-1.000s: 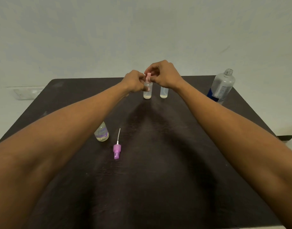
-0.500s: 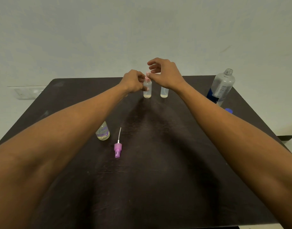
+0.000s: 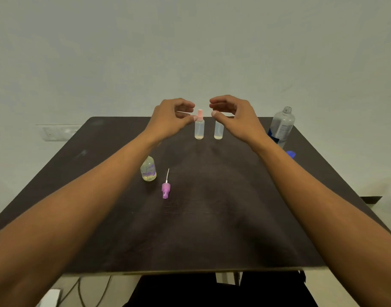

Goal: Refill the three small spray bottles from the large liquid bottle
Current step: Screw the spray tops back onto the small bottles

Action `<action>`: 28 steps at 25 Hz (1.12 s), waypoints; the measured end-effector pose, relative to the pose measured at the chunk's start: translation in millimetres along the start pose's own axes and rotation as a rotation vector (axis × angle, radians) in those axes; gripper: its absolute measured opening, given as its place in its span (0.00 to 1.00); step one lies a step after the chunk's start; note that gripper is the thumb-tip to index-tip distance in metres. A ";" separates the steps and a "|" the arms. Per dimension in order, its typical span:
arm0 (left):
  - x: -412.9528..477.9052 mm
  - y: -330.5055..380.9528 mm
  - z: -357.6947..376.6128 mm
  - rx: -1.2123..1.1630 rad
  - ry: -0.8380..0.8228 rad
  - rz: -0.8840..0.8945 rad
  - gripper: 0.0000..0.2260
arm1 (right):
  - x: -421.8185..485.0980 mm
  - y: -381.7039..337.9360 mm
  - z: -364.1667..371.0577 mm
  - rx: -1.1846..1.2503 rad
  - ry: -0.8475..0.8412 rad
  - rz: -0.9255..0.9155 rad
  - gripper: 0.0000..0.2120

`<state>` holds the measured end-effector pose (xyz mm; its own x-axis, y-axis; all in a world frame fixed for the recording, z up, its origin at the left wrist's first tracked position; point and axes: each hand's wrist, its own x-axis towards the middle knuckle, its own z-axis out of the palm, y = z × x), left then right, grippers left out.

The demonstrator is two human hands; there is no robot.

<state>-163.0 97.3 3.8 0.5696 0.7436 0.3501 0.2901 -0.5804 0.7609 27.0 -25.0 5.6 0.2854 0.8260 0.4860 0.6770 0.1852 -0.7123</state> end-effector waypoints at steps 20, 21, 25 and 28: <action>-148.8 38.8 -32.1 -0.129 0.049 0.087 0.21 | -113.5 -58.0 -14.3 0.058 -0.011 -0.050 0.19; -149.7 36.2 -32.9 -0.128 0.052 0.080 0.22 | -114.2 -58.5 -12.7 0.062 -0.018 -0.048 0.19; -153.5 18.7 -39.3 -0.083 0.082 0.047 0.23 | -116.1 -55.0 -0.3 0.052 -0.059 -0.036 0.19; -157.1 -1.5 -43.9 0.013 0.121 0.036 0.24 | -118.2 -47.3 17.9 -0.030 -0.117 -0.060 0.18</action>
<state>-286.6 -4.2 -28.3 0.4830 0.7567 0.4407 0.2815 -0.6107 0.7402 -50.9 -121.9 -27.2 0.1638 0.8706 0.4639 0.7112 0.2217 -0.6672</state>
